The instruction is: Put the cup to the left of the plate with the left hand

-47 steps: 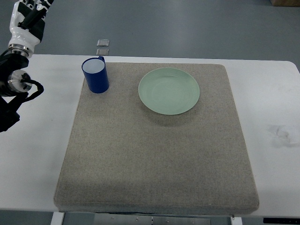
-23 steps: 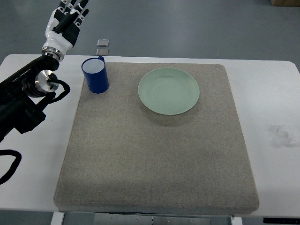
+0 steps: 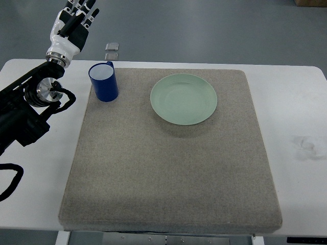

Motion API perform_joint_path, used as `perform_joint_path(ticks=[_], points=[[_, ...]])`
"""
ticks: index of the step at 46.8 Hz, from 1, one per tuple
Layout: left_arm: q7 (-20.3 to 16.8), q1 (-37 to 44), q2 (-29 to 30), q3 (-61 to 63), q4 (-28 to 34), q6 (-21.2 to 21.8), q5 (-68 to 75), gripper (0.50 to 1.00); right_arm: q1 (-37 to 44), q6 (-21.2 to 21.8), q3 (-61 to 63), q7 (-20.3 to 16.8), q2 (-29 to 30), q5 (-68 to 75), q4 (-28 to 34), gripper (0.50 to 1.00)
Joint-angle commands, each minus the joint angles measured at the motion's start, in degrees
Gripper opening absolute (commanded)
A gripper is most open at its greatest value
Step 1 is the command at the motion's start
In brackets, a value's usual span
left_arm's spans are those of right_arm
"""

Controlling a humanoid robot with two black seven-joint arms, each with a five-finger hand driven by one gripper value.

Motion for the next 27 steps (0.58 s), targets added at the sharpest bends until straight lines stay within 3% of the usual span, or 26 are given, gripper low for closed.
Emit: perform_joint_path(ticks=[1, 27], points=[[0.0, 0.0, 0.3, 0.0, 0.0, -0.2, 0.2, 0.996, 0.0, 0.0, 0.0, 0.0, 0.0, 0.0, 0.0, 0.932], [0.0, -0.3, 0.2, -0.3, -0.1, -0.3, 0.3, 0.996, -0.3, 0.8, 0.2, 0.0, 0.0, 0.0, 0.9, 0.932]])
